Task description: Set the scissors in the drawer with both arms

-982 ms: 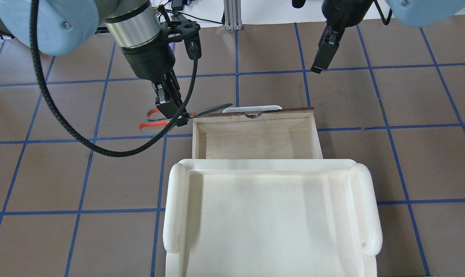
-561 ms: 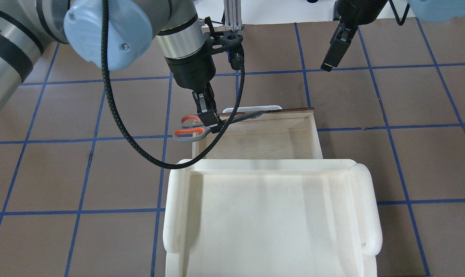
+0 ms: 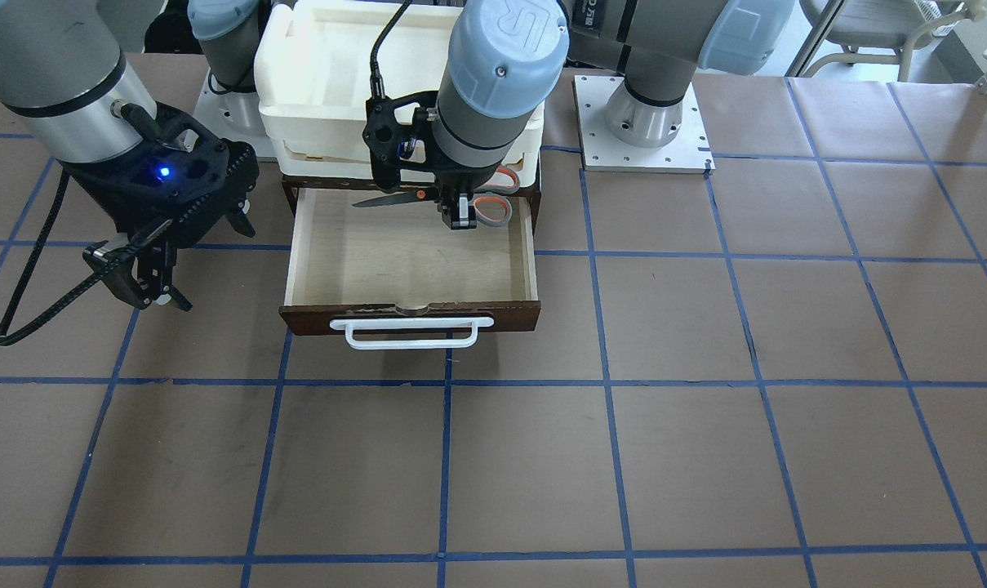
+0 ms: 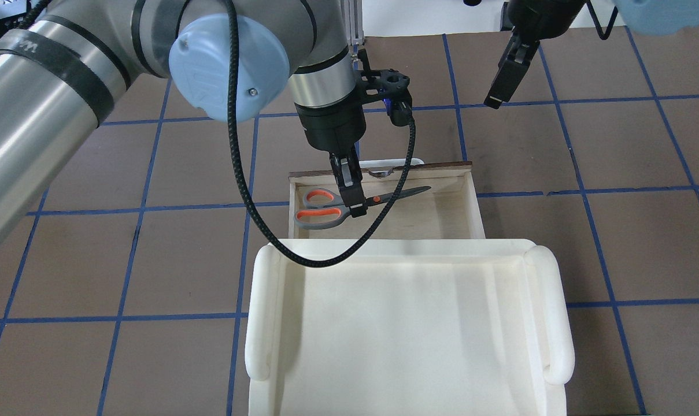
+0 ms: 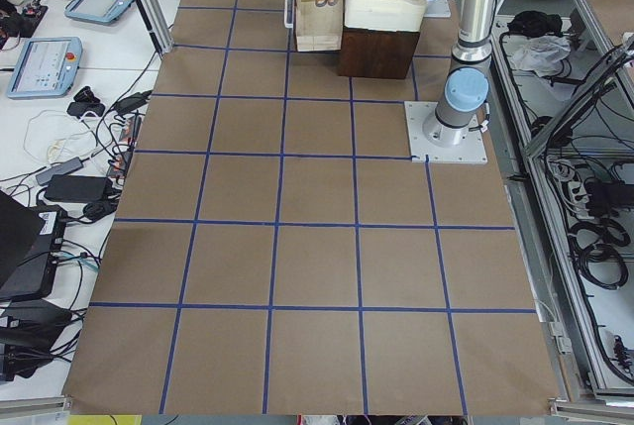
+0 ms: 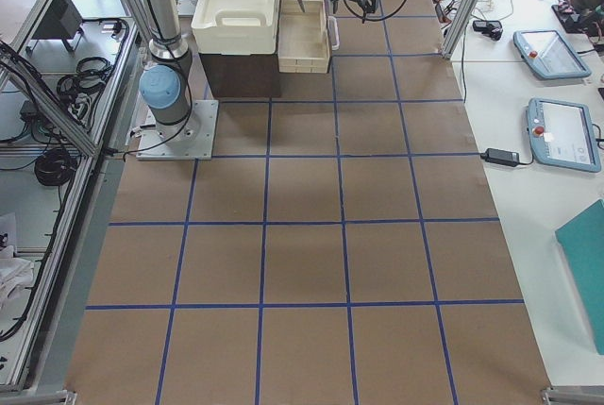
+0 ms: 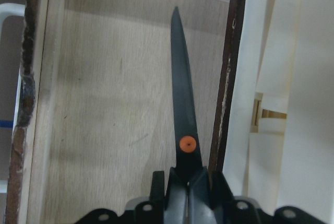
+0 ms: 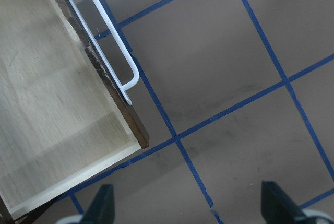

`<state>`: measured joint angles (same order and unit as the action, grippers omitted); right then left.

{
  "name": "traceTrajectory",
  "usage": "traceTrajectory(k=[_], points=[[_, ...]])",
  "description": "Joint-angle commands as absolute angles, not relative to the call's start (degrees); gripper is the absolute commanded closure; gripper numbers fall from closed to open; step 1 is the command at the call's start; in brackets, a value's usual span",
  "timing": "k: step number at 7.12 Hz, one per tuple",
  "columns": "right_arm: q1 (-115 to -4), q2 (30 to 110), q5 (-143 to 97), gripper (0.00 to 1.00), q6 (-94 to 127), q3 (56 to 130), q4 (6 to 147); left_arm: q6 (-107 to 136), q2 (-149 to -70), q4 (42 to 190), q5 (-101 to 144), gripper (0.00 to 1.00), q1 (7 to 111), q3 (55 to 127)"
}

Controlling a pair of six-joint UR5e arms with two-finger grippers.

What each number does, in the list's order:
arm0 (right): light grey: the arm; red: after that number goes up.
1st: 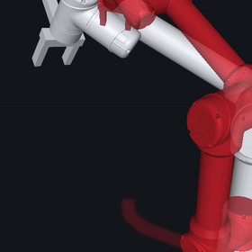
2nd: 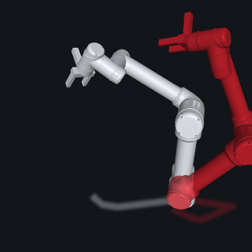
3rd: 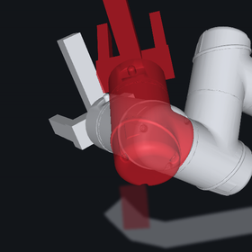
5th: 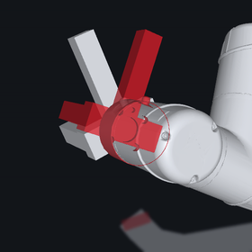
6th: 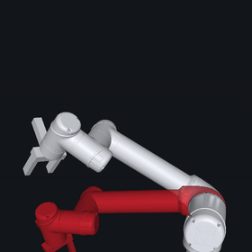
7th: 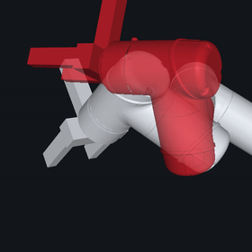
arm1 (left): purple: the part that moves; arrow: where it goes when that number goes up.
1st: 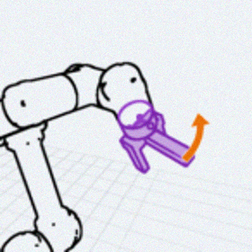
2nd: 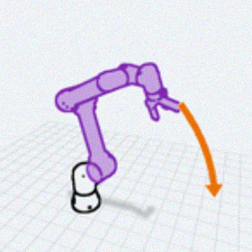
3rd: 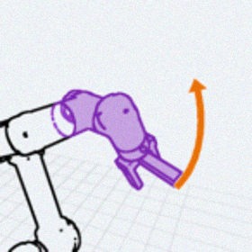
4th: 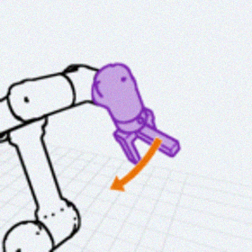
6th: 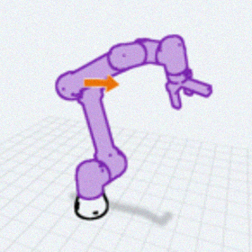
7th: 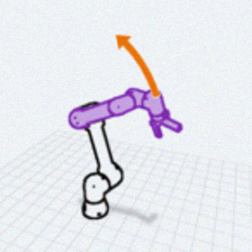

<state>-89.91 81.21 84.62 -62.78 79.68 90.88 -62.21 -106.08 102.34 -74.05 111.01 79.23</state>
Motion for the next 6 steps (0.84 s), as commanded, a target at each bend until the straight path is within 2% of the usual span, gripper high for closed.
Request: traceTrajectory(k=[1,6], points=[[-89.9,81.3,84.6,0.0,-62.8,79.8,90.9,-62.2,-108.3,101.3,-74.1,1.0,111.5,80.1],[-89.9,81.2,84.5,0.0,-62.8,79.8,90.9,-61.4,-111.2,94.7,-74.1,1.0,114.7,83.2]])
